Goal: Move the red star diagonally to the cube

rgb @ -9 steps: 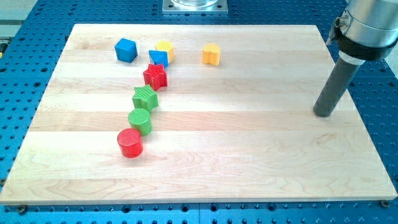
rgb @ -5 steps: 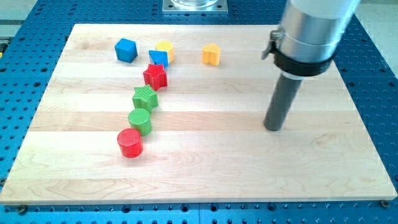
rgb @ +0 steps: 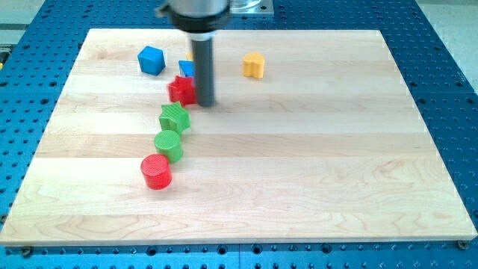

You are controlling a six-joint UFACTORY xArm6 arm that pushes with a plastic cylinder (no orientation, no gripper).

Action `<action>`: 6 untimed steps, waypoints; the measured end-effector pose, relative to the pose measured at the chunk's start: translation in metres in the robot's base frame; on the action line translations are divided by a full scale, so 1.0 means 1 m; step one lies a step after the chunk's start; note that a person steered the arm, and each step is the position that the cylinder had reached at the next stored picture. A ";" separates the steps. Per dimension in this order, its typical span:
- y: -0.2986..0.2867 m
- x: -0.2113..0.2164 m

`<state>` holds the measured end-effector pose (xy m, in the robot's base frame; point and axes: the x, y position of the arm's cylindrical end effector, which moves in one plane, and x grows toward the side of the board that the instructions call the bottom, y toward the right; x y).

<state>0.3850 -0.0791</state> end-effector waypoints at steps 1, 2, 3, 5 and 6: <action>-0.055 -0.029; -0.098 -0.015; -0.108 0.008; -0.162 -0.057; -0.176 -0.013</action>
<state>0.3716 -0.2547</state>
